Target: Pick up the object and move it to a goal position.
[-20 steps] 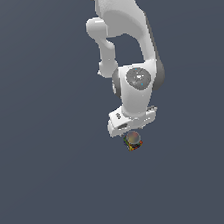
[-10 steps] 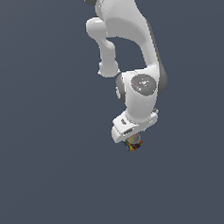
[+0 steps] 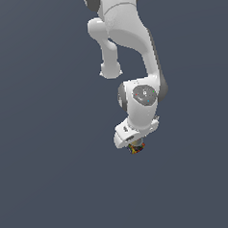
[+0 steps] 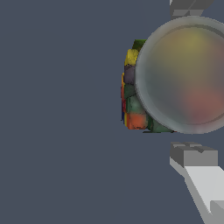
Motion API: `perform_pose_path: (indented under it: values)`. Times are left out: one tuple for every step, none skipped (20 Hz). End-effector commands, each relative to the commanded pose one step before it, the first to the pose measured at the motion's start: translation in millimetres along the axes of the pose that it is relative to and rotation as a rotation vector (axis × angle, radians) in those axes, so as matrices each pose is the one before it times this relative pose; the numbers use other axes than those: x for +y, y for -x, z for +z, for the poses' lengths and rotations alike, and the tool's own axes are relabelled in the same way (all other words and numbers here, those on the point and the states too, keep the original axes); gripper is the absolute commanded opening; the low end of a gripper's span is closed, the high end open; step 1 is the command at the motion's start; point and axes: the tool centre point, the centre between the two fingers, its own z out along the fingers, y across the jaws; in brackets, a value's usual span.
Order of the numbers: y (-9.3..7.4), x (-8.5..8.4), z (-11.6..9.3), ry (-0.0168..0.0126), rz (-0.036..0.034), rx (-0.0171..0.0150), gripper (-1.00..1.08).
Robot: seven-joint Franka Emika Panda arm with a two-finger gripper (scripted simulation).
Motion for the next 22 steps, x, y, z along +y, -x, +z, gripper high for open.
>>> perform_pose_path:
  values:
    - [0.21,0.1,11.41,0.00018,-0.00114,0.00018,1.0]
    - [-0.15,-0.18,2.88,0.00013,-0.00067,0.00012,1.0]
    - [-0.13,0.21,2.2,0.0,0.0,0.0,1.0]
    - [-0.25,0.18,1.43,0.0,0.0,0.0,1.0]
    - [-0.44,-0.14,0.55,0.00019,-0.00044,0.0001,1.0]
    - [-0.4,0.1,-0.06,0.0,0.0,0.0,1.0]
    - [-0.16,0.03,-0.15,0.0,0.0,0.0,1.0]
    - [0.0,0.0,0.0,0.0,0.0,0.0,-1.0]
    - [0.0,0.0,0.0,0.0,0.0,0.0,-1.0]
    - [0.0,0.0,0.0,0.0,0.0,0.0,-1.0]
    - [0.0,0.0,0.0,0.0,0.0,0.0,-1.0]
    - [0.0,0.0,0.0,0.0,0.0,0.0,-1.0]
    - [0.0,0.0,0.0,0.0,0.0,0.0,-1.0]
    - [0.0,0.0,0.0,0.0,0.0,0.0,-1.0]
    - [0.0,0.0,0.0,0.0,0.0,0.0,-1.0]
    - [0.0,0.0,0.0,0.0,0.0,0.0,-1.0]
    - [0.0,0.0,0.0,0.0,0.0,0.0,-1.0]
    - [0.7,0.54,-0.01,0.00005,0.00063,-0.00141,-1.0]
    - [0.0,0.02,-0.33,0.0,0.0,0.0,-1.0]
    - [0.01,0.07,-1.0,0.0,0.0,0.0,-1.0]
    - [0.02,0.12,-1.67,0.0,0.0,0.0,-1.0]
    - [0.02,0.17,-2.34,0.0,0.0,0.0,-1.0]
